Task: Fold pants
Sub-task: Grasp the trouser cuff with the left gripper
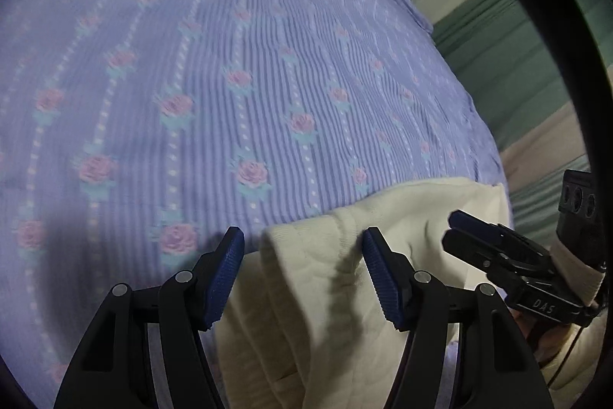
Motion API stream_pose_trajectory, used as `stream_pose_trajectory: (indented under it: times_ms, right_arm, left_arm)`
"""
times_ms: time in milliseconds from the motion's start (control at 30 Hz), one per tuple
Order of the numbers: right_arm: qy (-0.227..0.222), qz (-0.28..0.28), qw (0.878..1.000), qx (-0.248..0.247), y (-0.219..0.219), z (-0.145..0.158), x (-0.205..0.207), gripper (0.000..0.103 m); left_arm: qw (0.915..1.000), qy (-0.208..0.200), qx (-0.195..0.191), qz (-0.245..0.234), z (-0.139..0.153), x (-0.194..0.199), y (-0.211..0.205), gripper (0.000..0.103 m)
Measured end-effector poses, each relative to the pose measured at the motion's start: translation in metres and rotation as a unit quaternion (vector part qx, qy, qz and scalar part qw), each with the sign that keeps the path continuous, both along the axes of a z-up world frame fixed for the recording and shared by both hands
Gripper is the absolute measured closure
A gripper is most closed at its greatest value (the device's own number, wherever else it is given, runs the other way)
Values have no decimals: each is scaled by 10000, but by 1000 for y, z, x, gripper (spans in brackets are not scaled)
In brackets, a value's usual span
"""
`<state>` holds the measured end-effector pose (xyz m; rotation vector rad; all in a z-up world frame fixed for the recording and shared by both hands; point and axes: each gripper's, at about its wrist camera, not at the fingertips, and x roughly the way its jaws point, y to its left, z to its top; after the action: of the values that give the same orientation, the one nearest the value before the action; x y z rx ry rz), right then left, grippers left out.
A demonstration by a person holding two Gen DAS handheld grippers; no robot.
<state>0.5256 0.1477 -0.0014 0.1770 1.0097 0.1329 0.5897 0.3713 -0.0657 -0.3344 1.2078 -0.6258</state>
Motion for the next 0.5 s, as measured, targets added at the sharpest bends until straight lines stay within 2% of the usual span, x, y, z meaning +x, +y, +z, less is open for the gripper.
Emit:
stream_pose_trajectory:
  times_ms: [67, 100, 167, 233, 300, 367, 433, 500]
  right_arm:
    - [32, -49, 10000, 15, 0, -5, 1, 48]
    - [55, -78, 10000, -5, 0, -7, 2, 48]
    - [73, -132, 9999, -35, -1, -10, 3, 48]
    - [111, -202, 9997, -23, -4, -12, 3, 48]
    - [121, -257, 9996, 27, -5, -13, 3, 48]
    - [75, -227, 9997, 102, -3, -11, 4, 48]
    - [-82, -153, 9998, 85, 4, -7, 5, 48]
    - [-288, -4, 9996, -25, 15, -4, 8, 48]
  left_arm:
    - [10000, -3, 8, -94, -1, 2, -8, 45]
    - [9999, -2, -41, -146, 0, 3, -13, 54]
    - [9998, -108, 72, -153, 5, 0, -19, 56]
    - [9991, -289, 285, -151, 14, -7, -22, 62]
    - [9989, -359, 295, -19, 25, -12, -23, 71]
    - [9975, -642, 260, 160, 48, -25, -18, 92]
    - [9953, -885, 5, 399, 69, -35, -8, 92]
    - [9930, -1053, 148, 517, 75, -38, -7, 92]
